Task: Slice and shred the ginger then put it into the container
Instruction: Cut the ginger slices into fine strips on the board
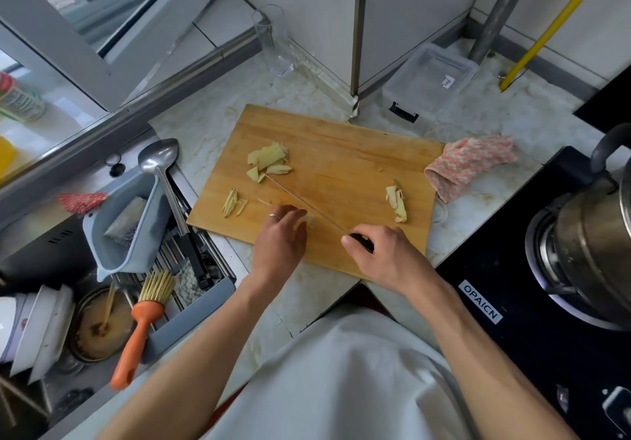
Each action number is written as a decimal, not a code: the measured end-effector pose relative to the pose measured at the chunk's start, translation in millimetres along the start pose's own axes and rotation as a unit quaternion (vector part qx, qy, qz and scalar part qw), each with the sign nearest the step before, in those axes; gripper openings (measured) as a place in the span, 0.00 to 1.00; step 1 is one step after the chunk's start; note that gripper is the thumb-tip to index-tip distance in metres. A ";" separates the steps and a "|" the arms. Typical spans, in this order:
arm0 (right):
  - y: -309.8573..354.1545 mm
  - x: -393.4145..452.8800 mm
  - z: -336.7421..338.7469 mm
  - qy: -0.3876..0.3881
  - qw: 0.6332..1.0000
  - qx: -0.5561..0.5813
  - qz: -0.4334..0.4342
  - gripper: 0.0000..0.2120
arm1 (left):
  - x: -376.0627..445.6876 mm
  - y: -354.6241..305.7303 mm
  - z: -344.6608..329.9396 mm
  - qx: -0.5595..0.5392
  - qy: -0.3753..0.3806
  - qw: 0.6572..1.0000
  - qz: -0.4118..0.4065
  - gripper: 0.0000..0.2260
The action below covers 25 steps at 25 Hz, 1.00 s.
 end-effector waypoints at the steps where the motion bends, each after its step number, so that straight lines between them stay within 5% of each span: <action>1: 2.3 -0.6 -0.3 -0.002 1.000 -0.004 0.005 0.20 | -2.3 1.6 -2.8 0.023 0.005 0.997 -0.078 0.11; 3: 8.7 -1.8 -2.6 -0.004 1.000 -0.018 0.019 0.21 | -4.3 6.3 -9.1 0.058 0.016 0.982 -0.178 0.12; 6: 15.5 -3.5 -10.6 -0.011 0.998 -0.051 0.028 0.20 | -5.4 6.5 -13.8 0.070 0.041 0.971 -0.226 0.15; 25: 25.3 -3.7 -29.1 -0.023 0.990 -0.132 0.052 0.19 | -15.1 16.0 -13.1 -0.005 0.003 0.974 -0.226 0.13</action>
Point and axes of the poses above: each hand's wrist, its own x-axis towards the middle knuckle, its own z-axis out of the back of the hand, y = z × x, the point moved 6 cm from there along x, towards the middle knuckle, and after that the axes turned 11 degrees about -y, right-handed, at the moved point
